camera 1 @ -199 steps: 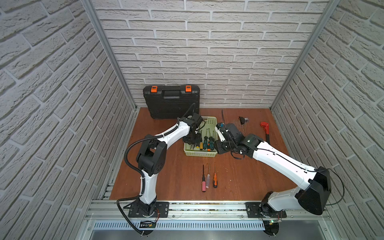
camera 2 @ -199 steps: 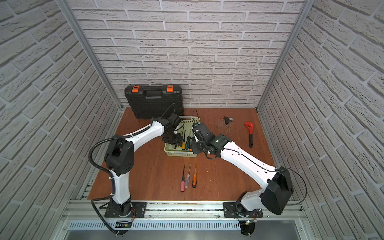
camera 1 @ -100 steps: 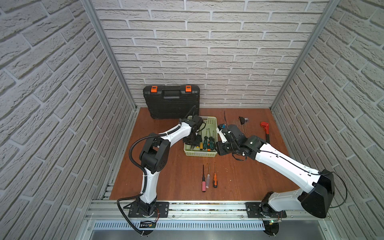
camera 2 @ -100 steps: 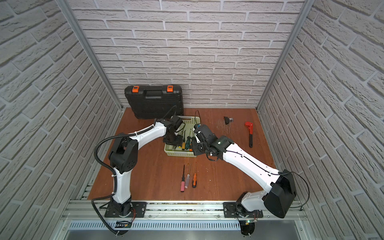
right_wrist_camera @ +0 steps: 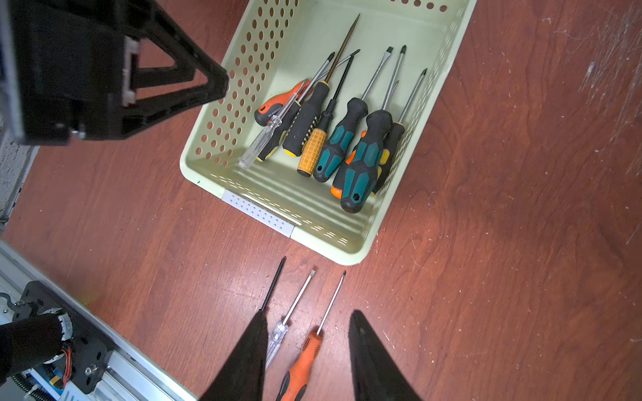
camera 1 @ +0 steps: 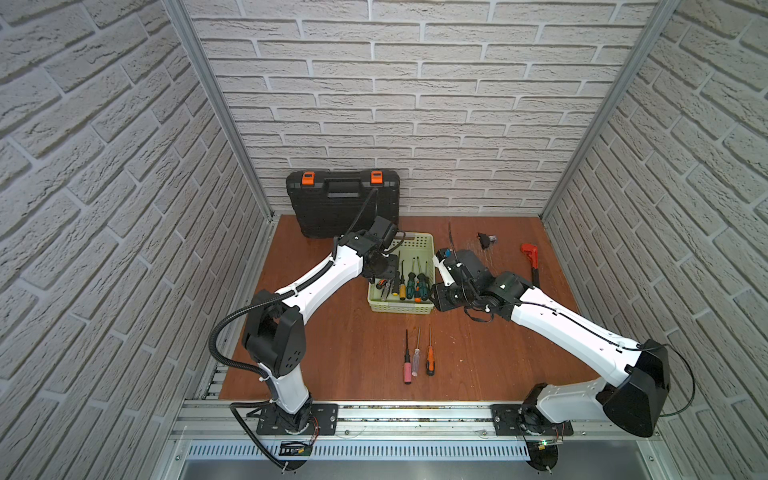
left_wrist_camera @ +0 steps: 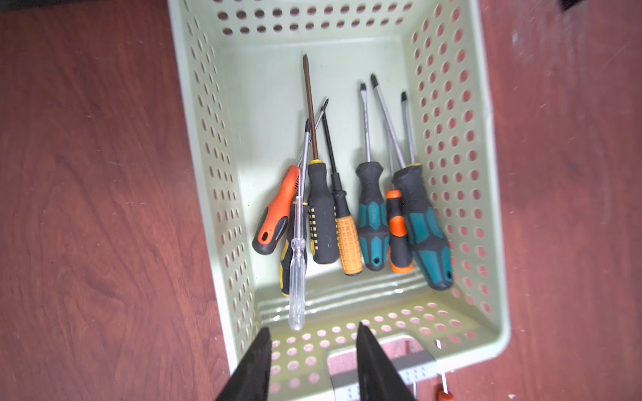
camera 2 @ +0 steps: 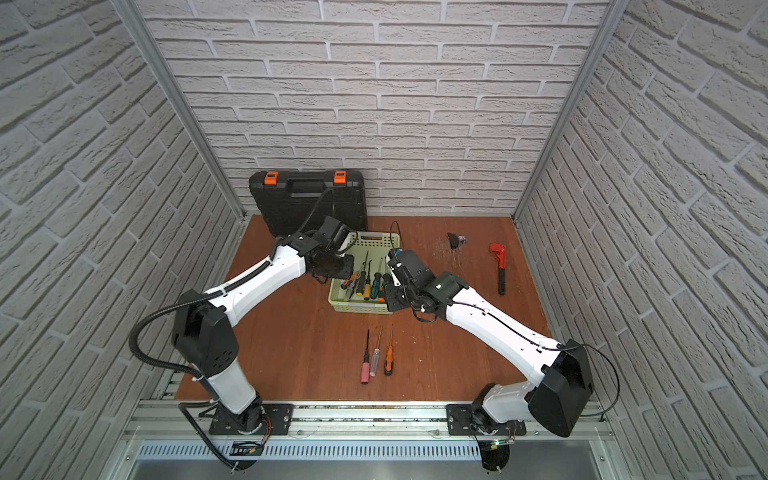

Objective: Put the screwdriver in the bin
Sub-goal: Place the screwdriver in the bin, then pick up the screwdriver from the bottom-center of the table.

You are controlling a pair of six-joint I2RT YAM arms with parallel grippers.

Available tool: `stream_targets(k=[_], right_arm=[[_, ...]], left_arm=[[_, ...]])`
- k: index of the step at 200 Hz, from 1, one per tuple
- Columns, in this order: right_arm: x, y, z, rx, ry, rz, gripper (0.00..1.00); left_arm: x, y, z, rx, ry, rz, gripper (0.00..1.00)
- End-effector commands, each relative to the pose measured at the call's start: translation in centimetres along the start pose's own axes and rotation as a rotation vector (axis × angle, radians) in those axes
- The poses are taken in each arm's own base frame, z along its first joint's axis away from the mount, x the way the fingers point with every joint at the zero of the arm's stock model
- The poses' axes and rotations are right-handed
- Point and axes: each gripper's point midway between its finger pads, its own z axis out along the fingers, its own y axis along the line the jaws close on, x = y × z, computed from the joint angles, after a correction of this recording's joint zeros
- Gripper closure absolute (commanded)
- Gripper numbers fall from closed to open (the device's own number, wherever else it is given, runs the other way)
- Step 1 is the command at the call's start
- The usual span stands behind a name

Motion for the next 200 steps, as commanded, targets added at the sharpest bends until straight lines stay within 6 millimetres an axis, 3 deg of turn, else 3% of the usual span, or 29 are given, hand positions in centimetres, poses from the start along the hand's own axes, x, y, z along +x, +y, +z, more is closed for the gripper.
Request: stream_targets(k=[1,39,84,138,200], right_arm=[[1.1,0.6,-0.2,-0.011,0.002,0.021,0.59],[7.0,-0.3,1.5,0.077,0.123,0.057,0.57],[12.4,1.3,3.4,0.114,0.249,0.078,0.51],[15.7,2.4,6.8,0.112,0.348,0.147,0.49],[17.8,0.9,8.1,0.202,0.402,0.154,0.52]], left_arm=[[1.0,-0.4,-1.8,0.03,-0.051,-0.019,0.52],[3.7,-0.9,-4.4,0.096,-0.105,-0.026,0.49],[7.1,-0.5,-6.0,0.062,-0.165,-0.008,0.48],[11.2,-0.1,-5.2,0.097,-0.157,-0.072,0.47],[10.8,0.9,-6.0,0.065,-0.204,-0.074,0.47]])
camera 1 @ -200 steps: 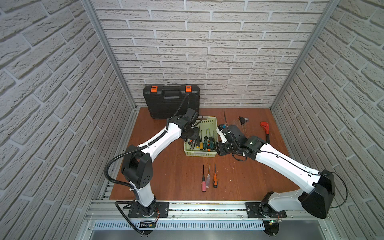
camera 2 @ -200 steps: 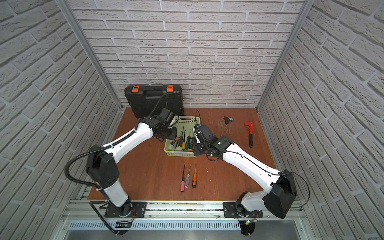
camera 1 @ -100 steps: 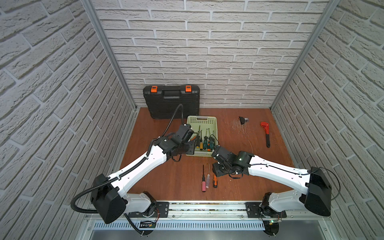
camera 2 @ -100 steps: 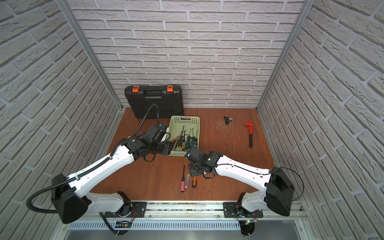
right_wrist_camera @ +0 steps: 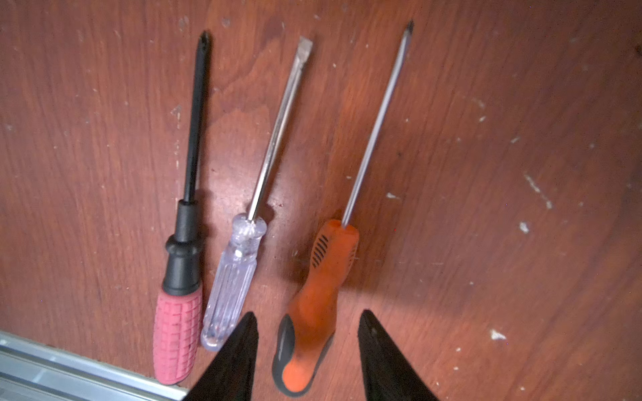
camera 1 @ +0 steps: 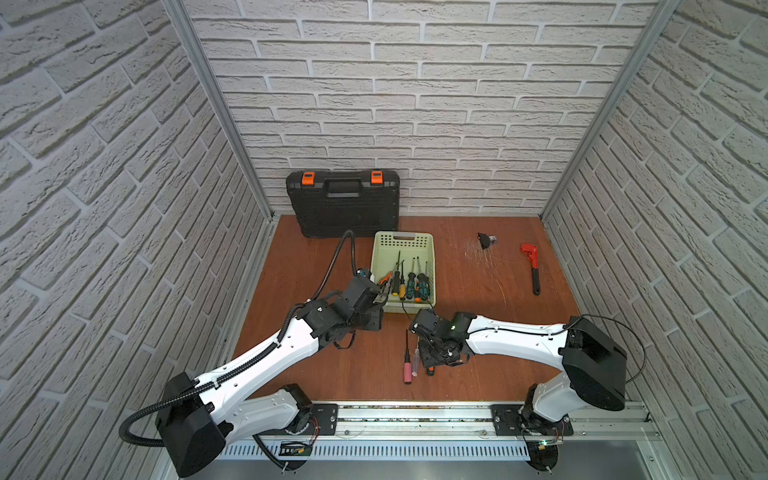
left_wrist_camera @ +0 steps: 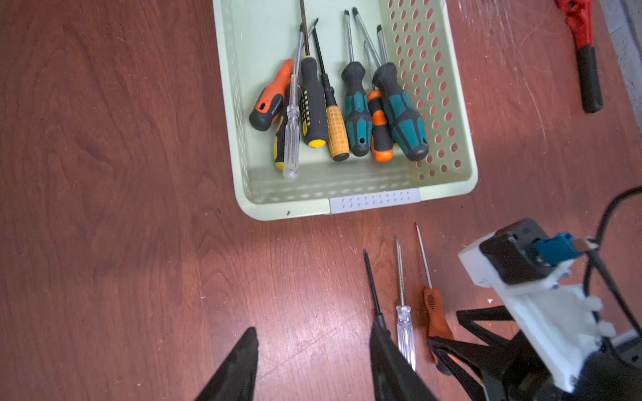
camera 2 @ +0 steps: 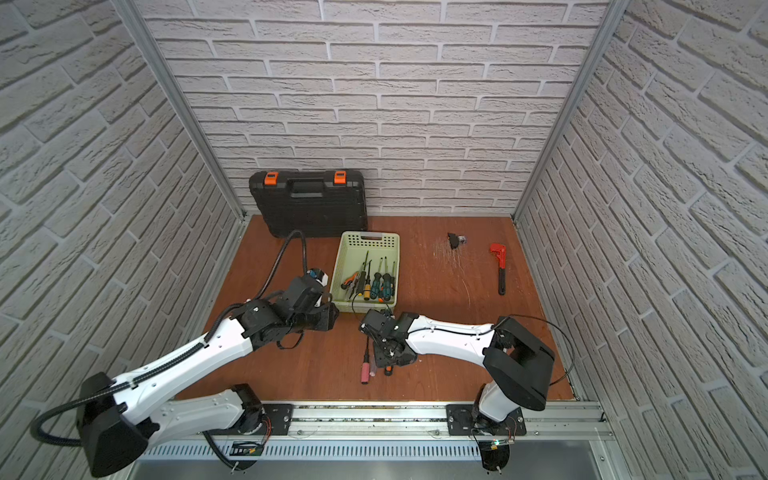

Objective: Put the screwdriver in the bin
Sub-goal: Pick up the screwdriver from the bottom-center of the table.

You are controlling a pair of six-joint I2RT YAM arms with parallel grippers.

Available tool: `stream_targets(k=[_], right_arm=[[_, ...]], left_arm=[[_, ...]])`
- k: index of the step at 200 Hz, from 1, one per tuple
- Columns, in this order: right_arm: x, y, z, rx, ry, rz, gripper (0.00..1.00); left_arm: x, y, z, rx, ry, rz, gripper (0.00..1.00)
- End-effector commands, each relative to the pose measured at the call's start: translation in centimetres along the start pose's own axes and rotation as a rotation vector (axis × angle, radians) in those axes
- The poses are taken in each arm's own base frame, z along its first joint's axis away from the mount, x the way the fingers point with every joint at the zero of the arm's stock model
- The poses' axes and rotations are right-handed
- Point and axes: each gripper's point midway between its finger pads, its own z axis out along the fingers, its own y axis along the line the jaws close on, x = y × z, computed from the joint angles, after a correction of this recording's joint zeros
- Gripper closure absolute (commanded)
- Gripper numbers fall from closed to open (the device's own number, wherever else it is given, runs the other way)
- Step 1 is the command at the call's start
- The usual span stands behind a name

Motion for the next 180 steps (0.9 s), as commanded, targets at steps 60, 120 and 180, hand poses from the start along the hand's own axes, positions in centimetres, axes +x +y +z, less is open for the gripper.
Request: stream_targets(k=[60,120,180], right_arm=[[0.7,0.0,2.2,0.019,0.034,0.025,0.7],[1.0,-0.3,2.6,0.021,0.038,0.004,0.94],[2.4,-2.5,-0.9,0.027,0.071,-0.054,0.94]], left_arm=[[-1.2,-0.2,0.0,-0.008,-0.052,-0.005,0.47],[-1.9,-0.4,-0.1,-0.015,-0.06,0.033,0.48],[-5.0,-1.4,-0.3,-0.008,-0.096,0.077,0.48]])
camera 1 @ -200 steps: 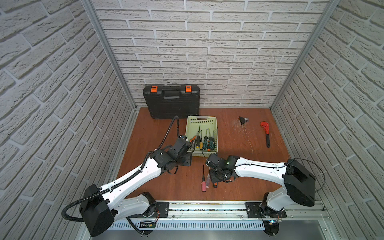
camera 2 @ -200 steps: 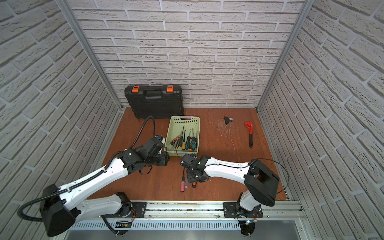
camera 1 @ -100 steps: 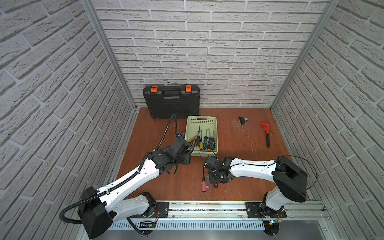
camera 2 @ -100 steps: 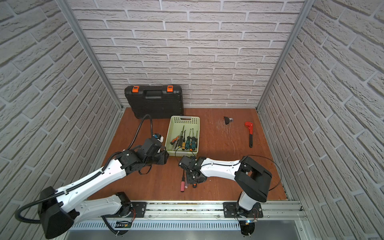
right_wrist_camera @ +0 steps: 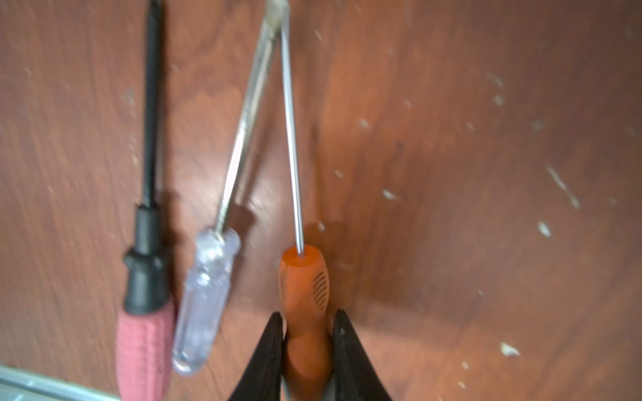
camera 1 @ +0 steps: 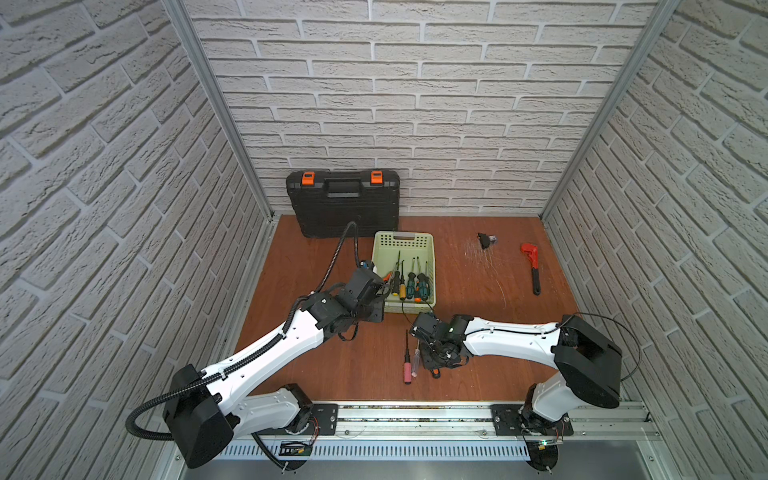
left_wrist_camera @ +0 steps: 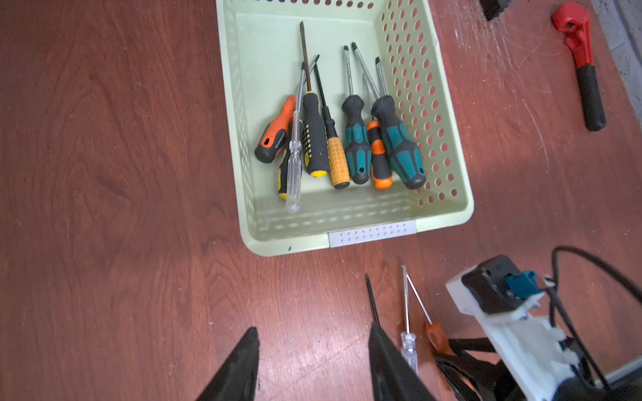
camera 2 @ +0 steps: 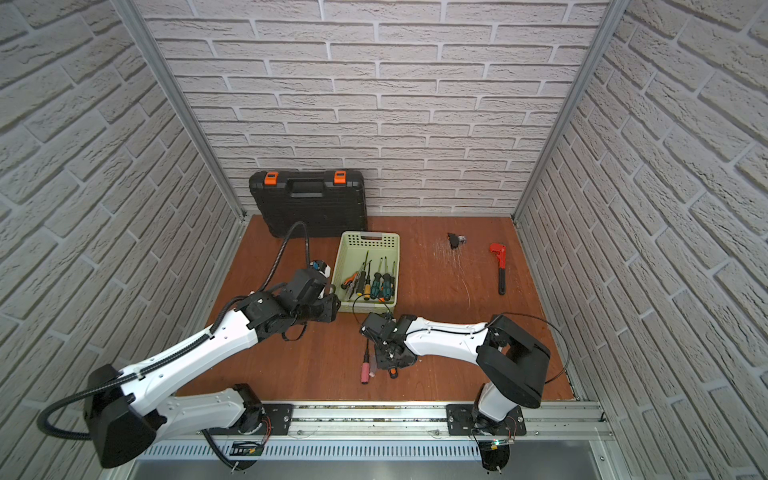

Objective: Put the screwdriver in the bin
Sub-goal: Pick up the screwdriver from the bottom-center of the table, then place the screwdriver into the bin.

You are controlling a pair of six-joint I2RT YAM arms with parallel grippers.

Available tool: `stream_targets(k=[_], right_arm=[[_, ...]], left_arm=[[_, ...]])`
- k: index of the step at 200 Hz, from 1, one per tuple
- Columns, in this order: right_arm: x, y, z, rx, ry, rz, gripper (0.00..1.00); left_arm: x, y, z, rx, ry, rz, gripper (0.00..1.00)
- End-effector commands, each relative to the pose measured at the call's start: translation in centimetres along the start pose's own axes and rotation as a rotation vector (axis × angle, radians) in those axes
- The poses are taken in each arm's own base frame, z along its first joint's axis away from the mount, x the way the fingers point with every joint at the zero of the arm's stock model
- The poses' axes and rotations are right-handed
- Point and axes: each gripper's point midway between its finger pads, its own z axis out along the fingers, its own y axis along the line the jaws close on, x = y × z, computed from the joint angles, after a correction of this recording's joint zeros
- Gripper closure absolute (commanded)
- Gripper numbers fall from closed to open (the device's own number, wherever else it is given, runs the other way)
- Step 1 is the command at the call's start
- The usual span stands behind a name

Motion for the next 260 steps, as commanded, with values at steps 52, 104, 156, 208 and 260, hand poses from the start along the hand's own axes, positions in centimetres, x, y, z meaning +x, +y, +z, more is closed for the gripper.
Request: stream_targets(k=[52,104,156,208,260], right_arm=[[3.3,-4.2,-6.6,-0.014,0.002,-0.02,0.94],[-0.3,-4.9,-12.0,-0.03,-0.157,-0.015,0.94],[-12.2,0.8,-16.4,-0.265,-0.355,-0.025,0.94],[-20.8,5.5,-14.6,-0.339,-0.3,-0.097,0.94],[-24.4,7.2,-7.6,-0.405,-0.199,-0.008,0.95]], left_arm=[[-3.7,-0.4,-0.8,0.001,-0.074,0.012,0.48],[-4.0,0.1,-0.6,-0.012,-0.074,-0.018,0.49],[-3.3,0.6,-0.8,-0.02,-0.056,-0.042,0.48],[-0.3,2.1,-1.9,-0.046,-0.031,-0.123,0.49],[0.6,3.4,-2.1,-0.064,-0.068,-0.169,0.49]])
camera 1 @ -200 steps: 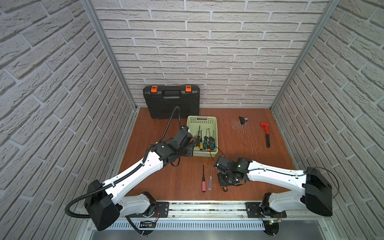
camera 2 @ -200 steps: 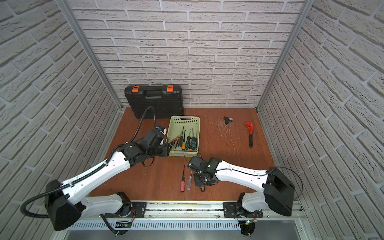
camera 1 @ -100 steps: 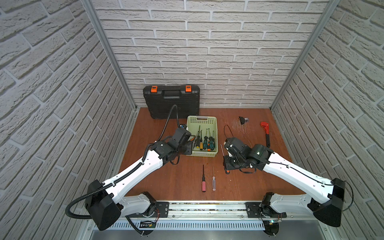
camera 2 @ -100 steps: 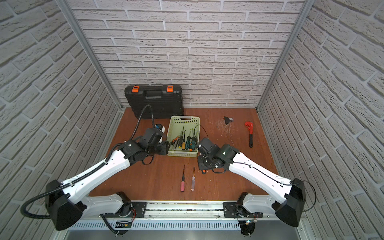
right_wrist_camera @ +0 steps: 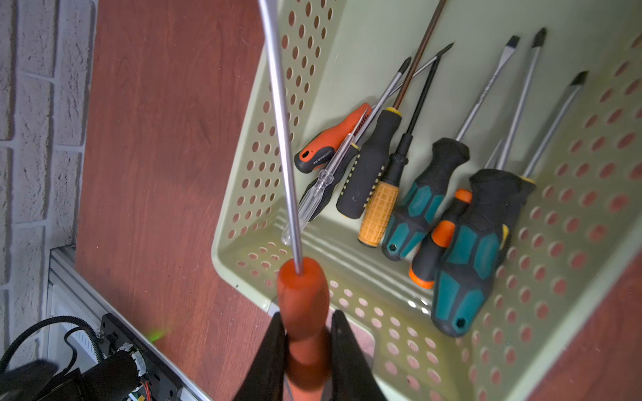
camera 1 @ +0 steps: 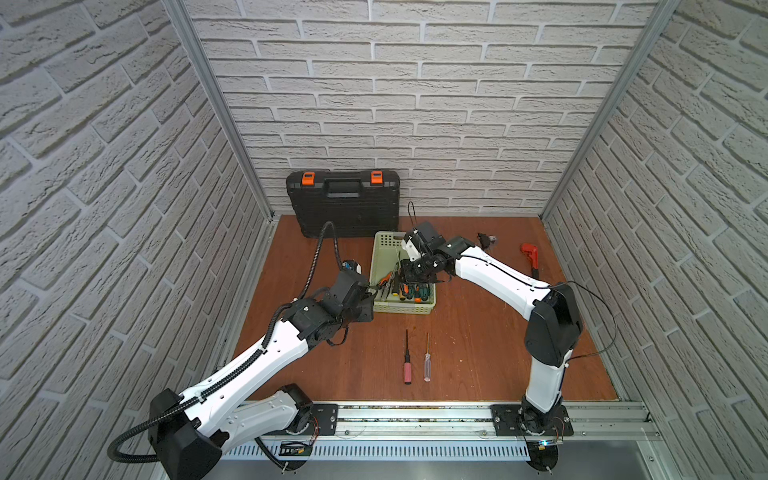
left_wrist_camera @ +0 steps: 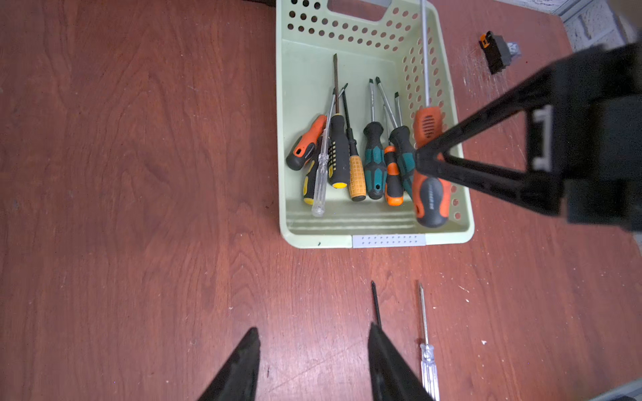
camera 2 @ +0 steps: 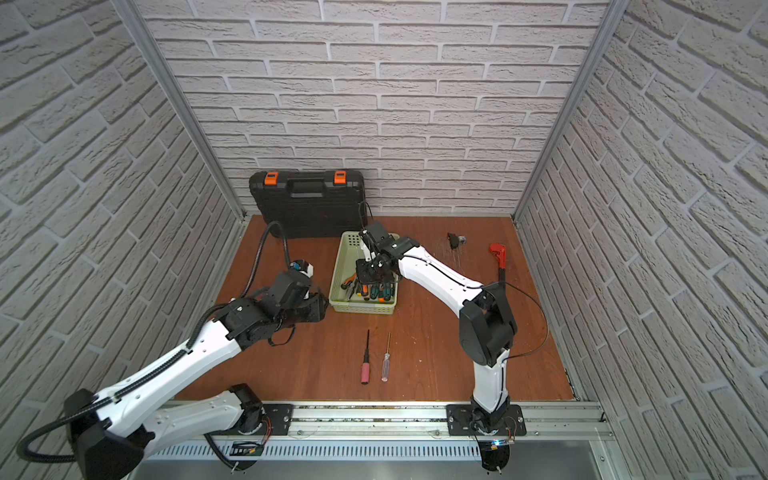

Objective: Put the screwdriver in the bin
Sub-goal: Place the screwdriver into the bin.

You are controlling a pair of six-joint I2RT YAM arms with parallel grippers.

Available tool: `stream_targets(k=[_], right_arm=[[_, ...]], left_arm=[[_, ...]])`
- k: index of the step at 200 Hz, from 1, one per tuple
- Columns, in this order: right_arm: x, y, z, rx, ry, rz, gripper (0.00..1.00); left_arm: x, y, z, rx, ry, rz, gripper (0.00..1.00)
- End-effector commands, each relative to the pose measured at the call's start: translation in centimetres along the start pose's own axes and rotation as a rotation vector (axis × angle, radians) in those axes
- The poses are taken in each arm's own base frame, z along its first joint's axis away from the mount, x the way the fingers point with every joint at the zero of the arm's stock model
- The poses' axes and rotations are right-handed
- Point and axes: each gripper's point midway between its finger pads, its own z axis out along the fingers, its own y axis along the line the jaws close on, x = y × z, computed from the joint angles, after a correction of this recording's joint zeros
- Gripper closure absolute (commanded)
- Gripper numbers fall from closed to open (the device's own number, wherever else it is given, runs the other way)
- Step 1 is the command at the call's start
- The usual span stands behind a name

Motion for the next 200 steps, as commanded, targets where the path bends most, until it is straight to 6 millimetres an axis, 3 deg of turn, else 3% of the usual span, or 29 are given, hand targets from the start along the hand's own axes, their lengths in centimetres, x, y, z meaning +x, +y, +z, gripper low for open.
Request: stream_targets(k=[1,34,67,118,173,200], right_arm=[[-1.1,0.7,2.1,-0.066,0.01,0.025,0.95],[-1.0,-0.8,4.7,-0.022,0.027,0.058,0.94],[-1.1,-2.6,5.8,0.02,0.015,0.102,0.94],[-0.7,-3.3,7.3,0.023,0.047,0.123,0.91],[-0.2,-4.1,7.5,0.055,0.058,0.098,0.82],[-0.3,-4.1,7.1,0.063,0.055,0.082,0.68]], left_arm=[[0.0,0.6,0.3,-0.028,-0.017,-0.021,0.49],[-0.4,0.5,0.2,-0.035,-0.018,0.015,0.48],[-0.5,1.0,-0.1,-0.043,-0.037,0.017,0.48],[-0.3,1.0,0.2,-0.044,-0.029,0.018,0.48],[-0.4,0.8,0.4,-0.043,-0.027,0.023,0.48],[-0.5,0.7,0.5,-0.044,-0.021,0.025,0.48]])
